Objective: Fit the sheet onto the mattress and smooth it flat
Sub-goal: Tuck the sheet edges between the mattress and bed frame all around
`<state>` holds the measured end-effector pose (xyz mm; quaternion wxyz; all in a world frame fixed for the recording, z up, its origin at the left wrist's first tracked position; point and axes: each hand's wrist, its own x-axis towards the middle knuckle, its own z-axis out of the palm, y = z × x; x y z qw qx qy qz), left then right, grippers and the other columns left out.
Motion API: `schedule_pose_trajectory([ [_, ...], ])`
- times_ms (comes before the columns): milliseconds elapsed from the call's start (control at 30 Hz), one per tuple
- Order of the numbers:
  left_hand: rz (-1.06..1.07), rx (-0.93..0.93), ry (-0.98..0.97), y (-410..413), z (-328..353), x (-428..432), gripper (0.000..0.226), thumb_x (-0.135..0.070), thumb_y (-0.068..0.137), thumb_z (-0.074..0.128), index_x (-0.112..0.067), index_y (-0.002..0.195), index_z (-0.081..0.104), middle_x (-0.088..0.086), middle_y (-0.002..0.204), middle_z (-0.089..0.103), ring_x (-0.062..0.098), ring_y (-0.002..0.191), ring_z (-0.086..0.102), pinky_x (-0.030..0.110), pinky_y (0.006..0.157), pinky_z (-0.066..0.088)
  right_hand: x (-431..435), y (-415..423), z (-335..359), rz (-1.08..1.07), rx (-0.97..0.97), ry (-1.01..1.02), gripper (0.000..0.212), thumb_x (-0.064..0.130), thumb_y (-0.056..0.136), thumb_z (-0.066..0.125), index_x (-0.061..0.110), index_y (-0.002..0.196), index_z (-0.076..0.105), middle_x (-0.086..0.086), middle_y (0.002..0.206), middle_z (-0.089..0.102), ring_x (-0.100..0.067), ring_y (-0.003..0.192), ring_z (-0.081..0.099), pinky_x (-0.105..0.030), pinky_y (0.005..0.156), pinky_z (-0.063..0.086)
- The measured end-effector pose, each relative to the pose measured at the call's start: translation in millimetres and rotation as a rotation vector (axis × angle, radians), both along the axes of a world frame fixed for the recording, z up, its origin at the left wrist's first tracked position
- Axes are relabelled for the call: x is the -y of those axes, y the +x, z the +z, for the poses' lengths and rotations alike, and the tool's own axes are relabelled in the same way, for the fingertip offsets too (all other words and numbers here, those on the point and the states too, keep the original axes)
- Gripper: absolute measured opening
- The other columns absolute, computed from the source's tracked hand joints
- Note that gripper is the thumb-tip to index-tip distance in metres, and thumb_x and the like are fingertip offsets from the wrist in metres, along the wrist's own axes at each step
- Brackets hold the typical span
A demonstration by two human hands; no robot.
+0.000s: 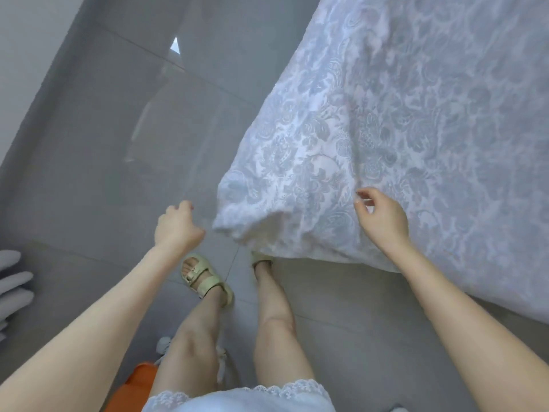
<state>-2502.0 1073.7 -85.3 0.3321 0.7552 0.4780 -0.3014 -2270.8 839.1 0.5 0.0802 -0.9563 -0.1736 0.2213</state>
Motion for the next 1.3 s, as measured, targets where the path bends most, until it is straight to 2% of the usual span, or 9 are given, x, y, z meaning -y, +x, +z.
schedule_pose_trajectory([
  [200,0.074,0.061,-0.203,13.4,-19.8,88.7,0.032,-0.027,0.088,0.058,-0.008,0.114,0.059,0.013,0.117,0.062,0.03,0.112,0.056,0.032,0.087,0.043,72.4,-16.4,-6.5,-0.038,-0.027,-0.232,0.02,0.021,0.091,0.054,0.013,0.103,0.068,-0.005,0.106,0.07,-0.027,0.1,0.062,-0.031,0.077,0.044],
  [367,0.426,0.091,-0.442,13.1,-39.9,168.1,0.03,-0.03,0.087,0.06,-0.012,0.067,0.048,0.012,0.073,0.049,0.023,0.067,0.047,0.029,0.063,0.036,105.9,-2.3,-17.3,0.07,-0.06,-0.336,0.023,0.026,0.092,0.051,0.018,0.109,0.065,0.0,0.115,0.067,-0.024,0.105,0.06,-0.032,0.082,0.044],
  [533,1.139,0.144,-0.789,25.1,-73.1,255.6,0.026,-0.029,0.093,0.057,-0.01,0.079,0.048,0.007,0.076,0.047,0.017,0.063,0.046,0.028,0.057,0.039,123.4,20.8,-39.4,0.4,0.086,-0.32,0.037,0.032,0.091,0.056,0.015,0.124,0.058,-0.005,0.127,0.06,-0.027,0.119,0.051,-0.036,0.088,0.044],
  [633,1.455,0.229,-0.855,49.2,-97.8,291.1,0.026,-0.03,0.094,0.056,-0.009,0.08,0.051,0.005,0.079,0.049,0.016,0.064,0.047,0.03,0.061,0.044,131.8,34.6,-61.2,0.577,0.159,-0.291,0.069,0.047,0.087,0.059,0.021,0.146,0.033,-0.01,0.152,0.033,-0.03,0.138,0.031,-0.042,0.104,0.036],
  [833,1.61,0.385,-1.016,101.6,-134.0,327.2,0.063,-0.046,0.091,0.054,-0.011,0.141,0.037,0.009,0.145,0.039,0.031,0.134,0.037,0.045,0.107,0.036,140.5,47.9,-103.6,0.655,0.093,-0.297,0.083,0.058,0.086,0.052,0.037,0.15,0.004,-0.002,0.16,0.004,-0.023,0.147,0.006,-0.045,0.109,0.034],
  [967,1.723,0.497,-0.975,125.2,-148.1,330.6,0.031,-0.026,0.096,0.051,-0.011,0.123,0.054,0.007,0.119,0.058,0.021,0.105,0.057,0.044,0.102,0.039,143.7,54.2,-111.1,0.67,0.118,-0.267,0.081,0.058,0.086,0.053,0.04,0.149,0.005,0.002,0.16,0.005,-0.02,0.147,0.007,-0.042,0.101,0.041],
  [1067,1.814,0.542,-0.848,125.7,-152.0,329.8,0.01,-0.009,0.094,0.052,-0.014,0.087,0.056,0.003,0.079,0.062,0.014,0.066,0.057,0.034,0.071,0.051,141.5,55.9,-113.2,0.684,0.115,-0.27,0.081,0.057,0.086,0.053,0.04,0.149,0.005,0.001,0.16,0.006,-0.021,0.147,0.008,-0.044,0.098,0.043],
  [1233,1.908,0.522,-0.827,87.0,-127.2,355.5,0.026,-0.012,0.098,0.048,0.0,0.12,0.054,0.011,0.092,0.065,0.028,0.087,0.065,0.035,0.07,0.056,137.2,56.9,-109.5,0.673,0.058,-0.284,0.082,0.053,0.087,0.056,0.038,0.15,0.005,-0.001,0.16,0.004,-0.024,0.147,0.006,-0.045,0.104,0.038],
  [1300,1.928,0.435,-0.717,54.2,-125.8,372.8,0.026,-0.013,0.098,0.047,0.002,0.118,0.054,0.011,0.085,0.061,0.027,0.076,0.062,0.03,0.056,0.054,136.0,57.9,-108.1,0.667,0.034,-0.297,0.082,0.052,0.087,0.057,0.038,0.15,0.006,-0.001,0.16,0.003,-0.025,0.147,0.006,-0.045,0.106,0.036],
])
